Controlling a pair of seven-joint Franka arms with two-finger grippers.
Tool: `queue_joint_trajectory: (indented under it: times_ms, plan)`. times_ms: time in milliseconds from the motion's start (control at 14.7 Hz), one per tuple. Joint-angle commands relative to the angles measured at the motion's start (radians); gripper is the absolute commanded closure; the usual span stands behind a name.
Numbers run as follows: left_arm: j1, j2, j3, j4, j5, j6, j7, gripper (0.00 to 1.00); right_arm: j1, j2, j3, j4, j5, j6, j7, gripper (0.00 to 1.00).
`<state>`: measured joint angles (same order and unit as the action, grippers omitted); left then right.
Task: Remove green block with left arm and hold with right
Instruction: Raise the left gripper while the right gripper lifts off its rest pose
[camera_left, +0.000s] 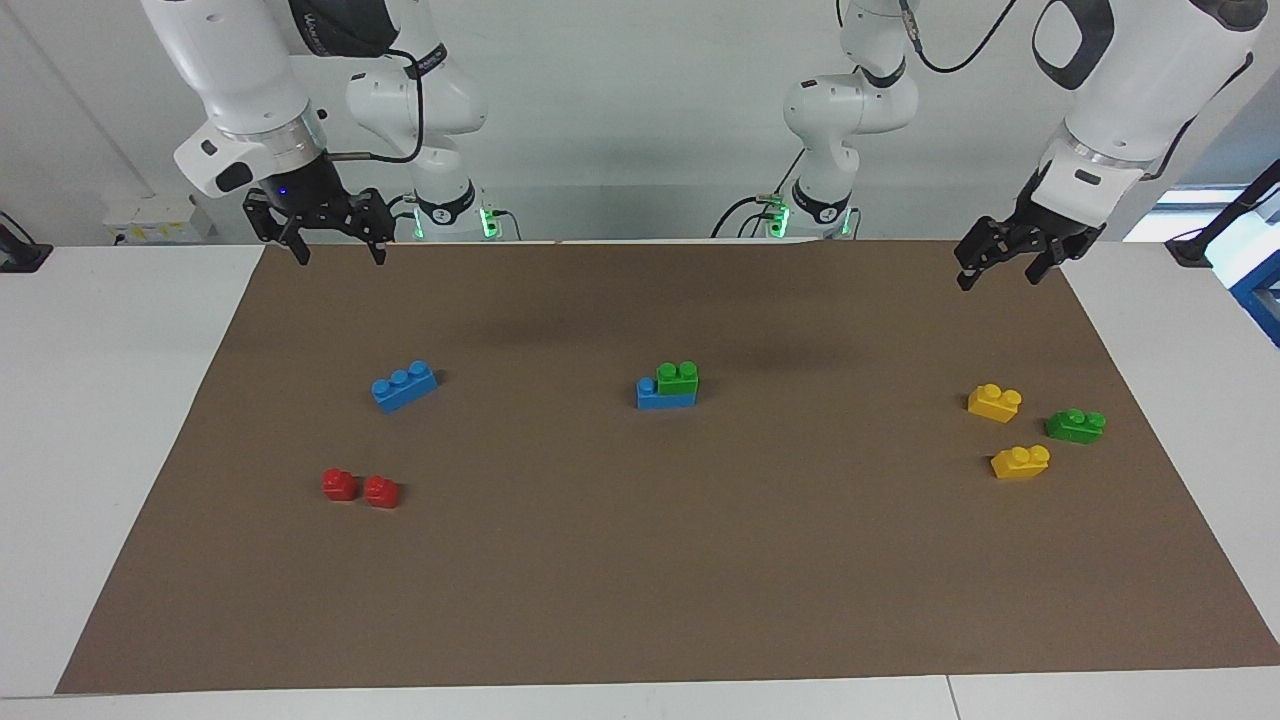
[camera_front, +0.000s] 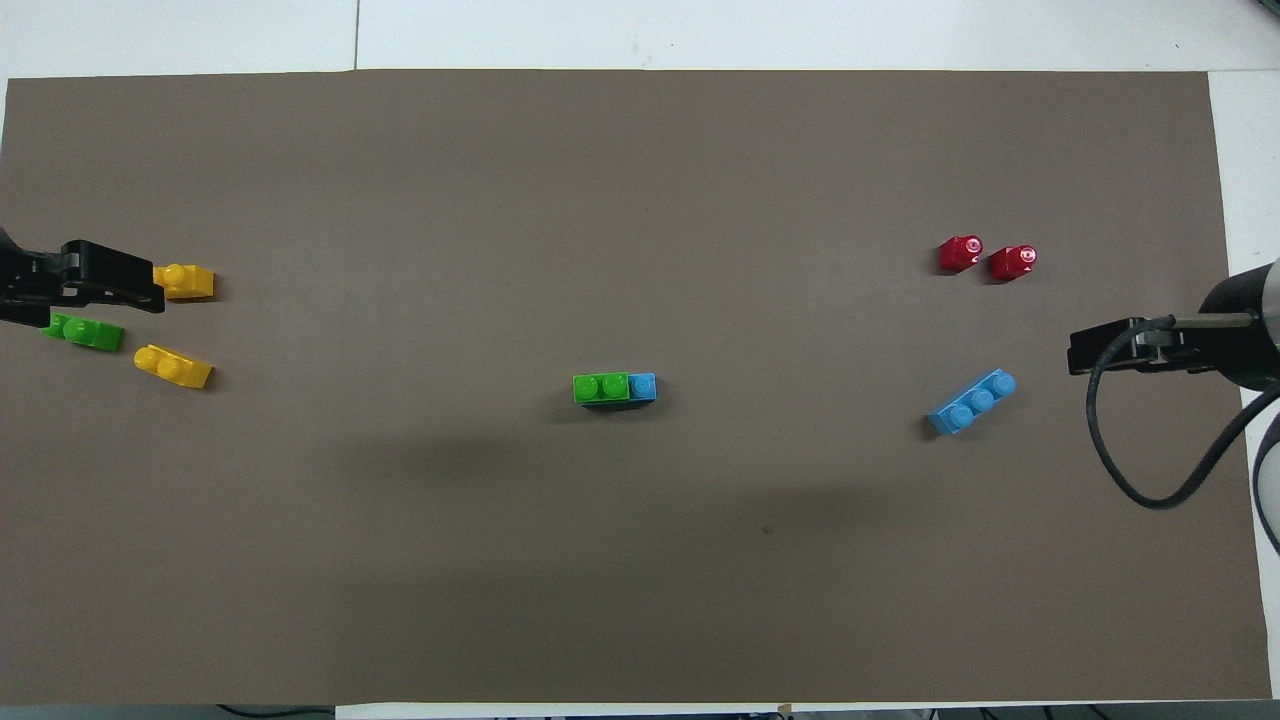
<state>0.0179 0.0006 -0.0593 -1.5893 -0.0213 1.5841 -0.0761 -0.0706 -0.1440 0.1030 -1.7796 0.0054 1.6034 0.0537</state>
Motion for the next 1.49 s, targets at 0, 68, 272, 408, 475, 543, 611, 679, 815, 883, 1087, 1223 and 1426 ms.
queue_joint_trajectory:
  times_ms: [0, 68, 272, 408, 475, 543, 611, 679, 815, 883, 1087, 1223, 1426]
  plan:
    - [0.008, -0.004, -0.004, 0.000, 0.014, 0.007, 0.015, 0.00, -0.005, -0.026, 0.004, -0.030, -0.004, -0.010, 0.020, 0.00]
    - [0.010, -0.005, -0.004, -0.001, 0.014, 0.007, 0.015, 0.00, -0.005, -0.029, 0.004, -0.032, -0.004, -0.008, 0.020, 0.00]
    - [0.013, -0.008, -0.004, -0.014, 0.014, 0.017, 0.015, 0.00, -0.011, -0.026, 0.004, -0.026, -0.004, -0.005, 0.006, 0.00]
    - [0.013, -0.008, -0.002, -0.015, 0.014, 0.019, 0.015, 0.00, -0.018, -0.025, 0.003, -0.026, -0.004, -0.002, 0.005, 0.00]
    - [0.013, -0.008, -0.002, -0.014, 0.014, 0.019, 0.015, 0.00, -0.021, -0.025, 0.001, -0.024, -0.004, 0.000, 0.005, 0.00]
    - [0.013, -0.010, -0.004, -0.015, 0.014, 0.019, 0.015, 0.00, -0.021, -0.025, -0.003, -0.024, -0.004, 0.000, 0.005, 0.00]
    - [0.013, -0.010, -0.004, -0.015, 0.014, 0.020, 0.013, 0.00, -0.026, -0.025, -0.005, -0.024, -0.004, -0.003, 0.009, 0.00]
    - [0.013, -0.010, -0.002, -0.018, 0.012, 0.024, 0.013, 0.00, -0.034, -0.023, -0.005, -0.024, -0.004, -0.002, 0.005, 0.00]
    - [0.014, -0.014, 0.003, -0.031, 0.011, 0.051, -0.002, 0.00, -0.064, -0.023, -0.006, -0.023, -0.001, 0.006, 0.023, 0.00]
    - [0.014, -0.017, 0.003, -0.044, 0.011, 0.059, -0.013, 0.00, -0.067, -0.023, -0.006, -0.023, 0.001, 0.013, 0.067, 0.00]
    - [0.005, -0.040, 0.001, -0.092, 0.011, 0.079, -0.071, 0.00, -0.052, -0.028, -0.003, -0.034, 0.019, 0.032, 0.337, 0.00]
    - [0.002, -0.050, 0.000, -0.106, 0.009, 0.077, -0.071, 0.00, -0.051, -0.026, 0.001, -0.034, 0.089, 0.038, 0.536, 0.00]
    - [-0.001, -0.062, -0.002, -0.126, 0.003, 0.065, -0.129, 0.00, -0.052, -0.026, 0.001, -0.050, 0.198, 0.052, 0.837, 0.00]
